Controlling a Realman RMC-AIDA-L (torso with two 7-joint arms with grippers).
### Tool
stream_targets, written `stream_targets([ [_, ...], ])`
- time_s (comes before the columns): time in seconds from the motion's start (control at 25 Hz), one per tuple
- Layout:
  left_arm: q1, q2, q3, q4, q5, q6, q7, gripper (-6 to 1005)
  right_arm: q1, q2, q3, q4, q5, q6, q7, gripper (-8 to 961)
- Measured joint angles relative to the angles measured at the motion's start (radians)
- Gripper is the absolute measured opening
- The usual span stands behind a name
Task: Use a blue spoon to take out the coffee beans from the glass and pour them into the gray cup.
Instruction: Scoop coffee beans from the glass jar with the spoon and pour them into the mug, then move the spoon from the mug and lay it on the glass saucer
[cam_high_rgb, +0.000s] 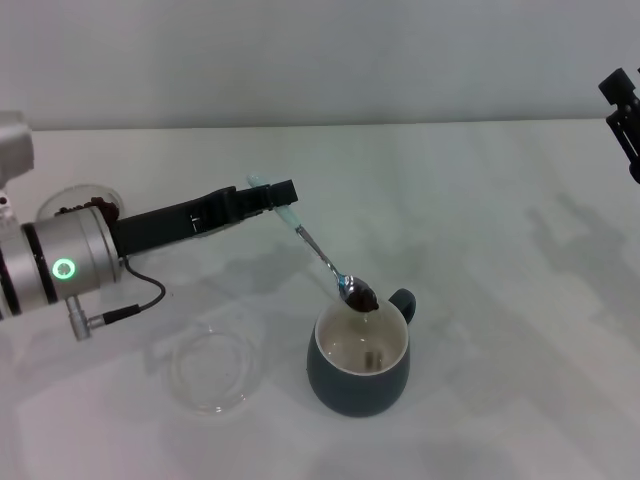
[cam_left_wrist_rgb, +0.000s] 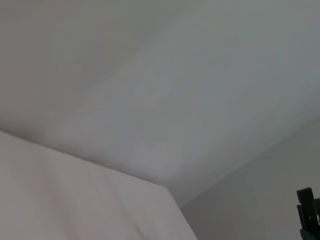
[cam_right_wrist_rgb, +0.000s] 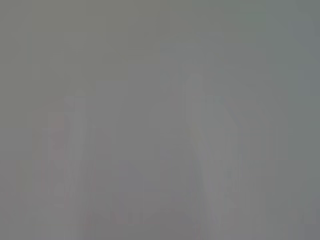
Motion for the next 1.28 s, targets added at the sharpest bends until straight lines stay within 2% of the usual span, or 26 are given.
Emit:
stream_targets([
  [0.96, -0.019, 0.000, 0.015, 0.188, 0.122, 0.068, 0.225, 131, 0.005, 0.000, 0.003, -0.003, 0.000, 0.044, -0.006, 548],
  [1.16, -0.008, 0.012, 0.009, 0.230, 0.092, 0.074, 0.197, 131, 0.006, 0.000, 0.006, -0.006, 0.000, 0.053, -0.007, 548],
  [1.28, 0.020, 0.029, -0.014, 0.256, 0.077, 0.095, 0.156, 131, 0.013, 0.000, 0.007, -0.006, 0.000, 0.056, -0.007, 548],
])
